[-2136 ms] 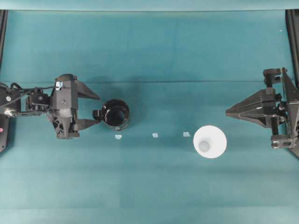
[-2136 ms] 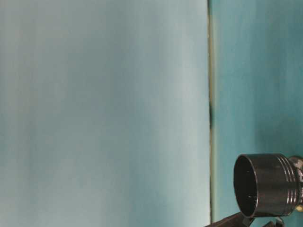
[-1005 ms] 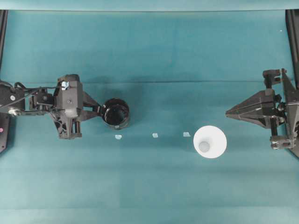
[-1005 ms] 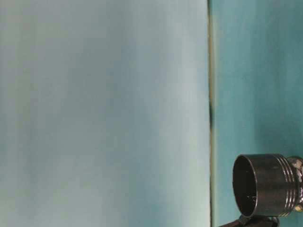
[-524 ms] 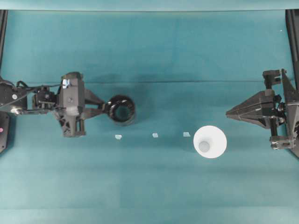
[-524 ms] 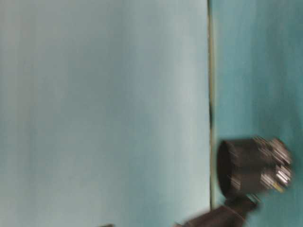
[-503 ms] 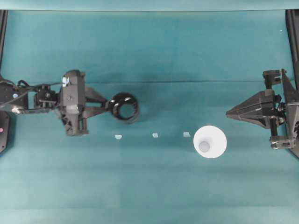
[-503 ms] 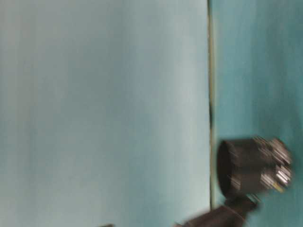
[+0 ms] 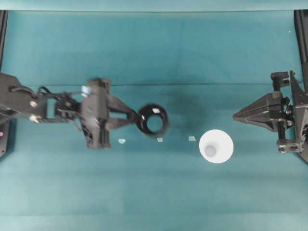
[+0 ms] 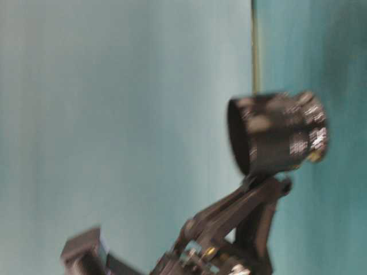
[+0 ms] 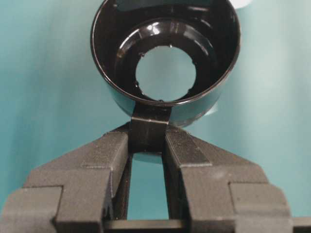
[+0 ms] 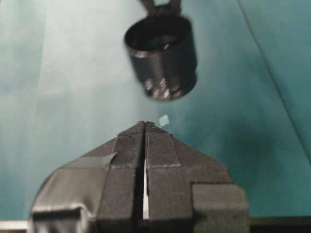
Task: Put the paper cup into the moved cup holder.
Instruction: 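Slide the black cup holder rightward toward the table center with left gripper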
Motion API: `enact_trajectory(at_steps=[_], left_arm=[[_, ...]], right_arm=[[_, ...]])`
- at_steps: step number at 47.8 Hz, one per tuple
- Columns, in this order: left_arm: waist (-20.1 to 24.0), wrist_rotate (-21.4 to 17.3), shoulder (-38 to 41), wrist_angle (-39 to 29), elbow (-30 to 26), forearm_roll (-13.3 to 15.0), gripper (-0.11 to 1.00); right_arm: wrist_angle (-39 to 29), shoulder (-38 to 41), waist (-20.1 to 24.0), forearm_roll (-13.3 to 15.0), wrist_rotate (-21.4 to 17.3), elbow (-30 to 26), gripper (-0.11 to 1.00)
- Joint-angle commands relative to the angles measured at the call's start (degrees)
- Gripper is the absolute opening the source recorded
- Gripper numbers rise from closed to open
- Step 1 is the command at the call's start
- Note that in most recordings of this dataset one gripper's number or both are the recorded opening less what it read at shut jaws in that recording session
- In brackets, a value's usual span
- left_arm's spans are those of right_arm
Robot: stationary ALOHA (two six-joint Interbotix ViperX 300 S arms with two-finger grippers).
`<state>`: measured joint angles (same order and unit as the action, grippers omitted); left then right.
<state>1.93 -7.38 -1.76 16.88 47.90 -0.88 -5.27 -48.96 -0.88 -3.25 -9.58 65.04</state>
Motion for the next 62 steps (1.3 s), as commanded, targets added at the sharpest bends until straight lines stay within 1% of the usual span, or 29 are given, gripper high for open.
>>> enact_trajectory(at_steps=[1,13,32,62], left_arm=[[-0.9,0.0,1.6,-2.0,-3.2,-0.1,0.20],[-0.6,0.0,4.3,-4.0,-5.4,-0.1,0.20],[-0.5,0.3,7.4,-4.3,-4.7,-0.1,0.20],[-0.5,0.3,8.2,-3.3,-4.6,-0.1,0.20]], right_arm=[[0.3,0.3,-0.1,0.2,-0.4,-1.2,0.02],[0.3,0.4,-0.1,0.2,-0.4,-1.2,0.02],[0.3,0.4,-0.1,0.2,-0.4,-1.2,0.02],[0.3,0.4,-0.1,0.2,-0.5,-1.3,0.02]])
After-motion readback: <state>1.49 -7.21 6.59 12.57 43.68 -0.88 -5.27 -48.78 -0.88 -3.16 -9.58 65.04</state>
